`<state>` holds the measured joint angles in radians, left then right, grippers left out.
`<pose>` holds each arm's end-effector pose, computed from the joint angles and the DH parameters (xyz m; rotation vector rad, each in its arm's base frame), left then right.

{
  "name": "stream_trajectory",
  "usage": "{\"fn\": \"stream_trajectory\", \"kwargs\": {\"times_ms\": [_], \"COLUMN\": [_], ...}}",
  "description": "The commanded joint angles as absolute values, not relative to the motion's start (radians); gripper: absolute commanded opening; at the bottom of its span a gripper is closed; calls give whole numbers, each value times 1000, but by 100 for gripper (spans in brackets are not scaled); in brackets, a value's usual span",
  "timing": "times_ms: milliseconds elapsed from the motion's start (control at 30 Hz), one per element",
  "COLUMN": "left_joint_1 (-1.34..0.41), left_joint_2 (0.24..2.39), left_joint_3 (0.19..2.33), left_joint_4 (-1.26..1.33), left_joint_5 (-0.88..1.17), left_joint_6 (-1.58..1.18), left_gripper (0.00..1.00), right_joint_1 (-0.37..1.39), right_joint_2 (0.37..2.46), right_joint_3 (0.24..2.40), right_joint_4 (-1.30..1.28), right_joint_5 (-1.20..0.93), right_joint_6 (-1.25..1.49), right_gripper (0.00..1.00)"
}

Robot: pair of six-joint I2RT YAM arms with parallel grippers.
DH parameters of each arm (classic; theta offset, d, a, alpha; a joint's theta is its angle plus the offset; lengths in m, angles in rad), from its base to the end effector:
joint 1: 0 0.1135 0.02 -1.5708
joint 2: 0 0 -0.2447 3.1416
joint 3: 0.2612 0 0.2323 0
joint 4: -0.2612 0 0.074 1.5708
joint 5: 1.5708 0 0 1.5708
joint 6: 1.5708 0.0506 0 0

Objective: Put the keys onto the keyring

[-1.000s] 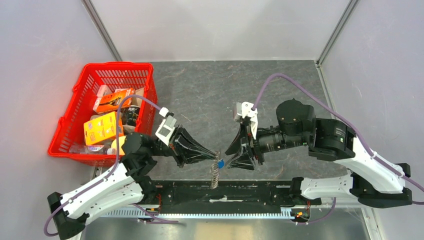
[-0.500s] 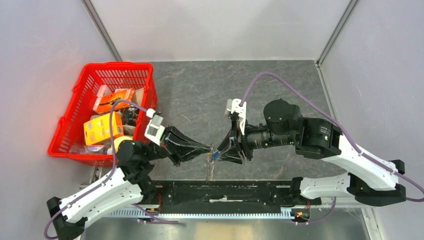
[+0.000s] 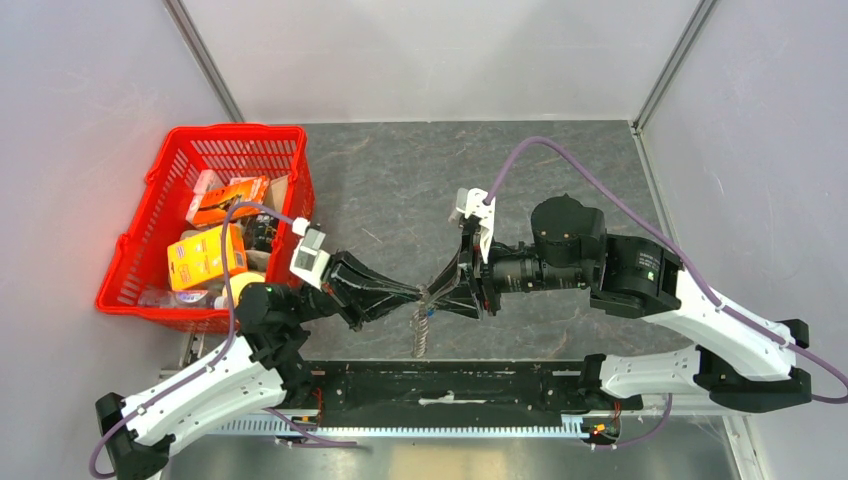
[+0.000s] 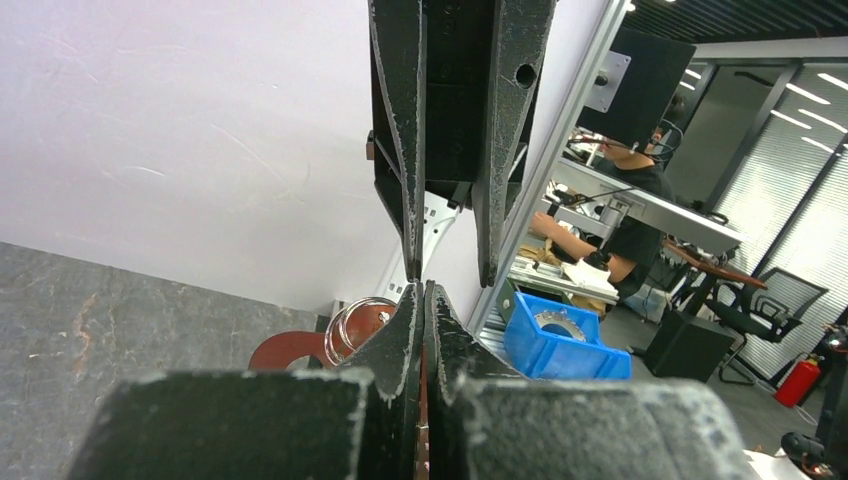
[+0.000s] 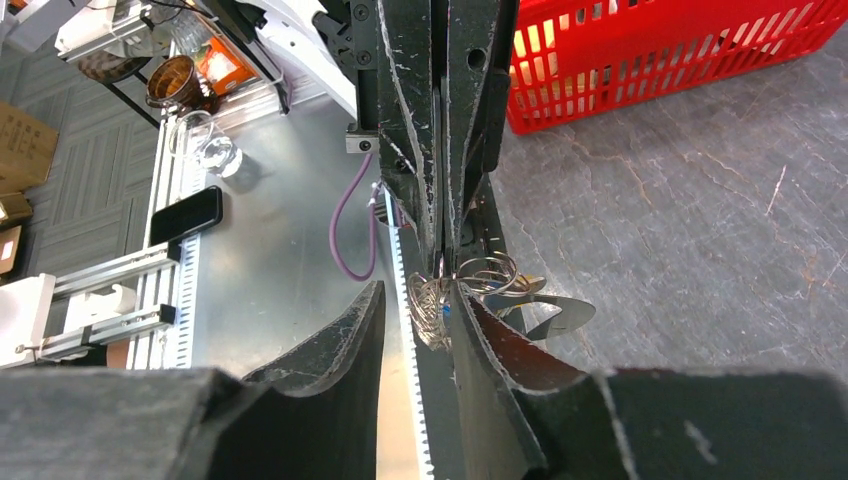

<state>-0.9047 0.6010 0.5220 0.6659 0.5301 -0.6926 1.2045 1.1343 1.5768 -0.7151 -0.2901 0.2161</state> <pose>0.0692 -0.1295 0.3591 0.6706 1.0349 -1.6790 0.0623 0.2028 0.4526 -1.1520 1.6675 1.2198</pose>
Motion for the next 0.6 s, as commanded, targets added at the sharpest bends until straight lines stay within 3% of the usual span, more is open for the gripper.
{"fn": "stream_trajectory", "kwargs": {"times_ms": [0,567], "left_joint_1": [-903,-903], "left_joint_2": [589,587], "left_joint_3": [528,497], "left_joint_4": [750,828], "left_joint_5": [489,448], "left_joint_6": [-728,-775], "left_gripper": [2,2], "right_joint_1": [1209,1208], "right_joint_2": [1139,1151], "right_joint_3": [1575,1575], "right_joint_4": [-667,-641], "right_joint_5": [-284,-252], "right_joint_6": [218,219], "right_gripper": [36,28]}}
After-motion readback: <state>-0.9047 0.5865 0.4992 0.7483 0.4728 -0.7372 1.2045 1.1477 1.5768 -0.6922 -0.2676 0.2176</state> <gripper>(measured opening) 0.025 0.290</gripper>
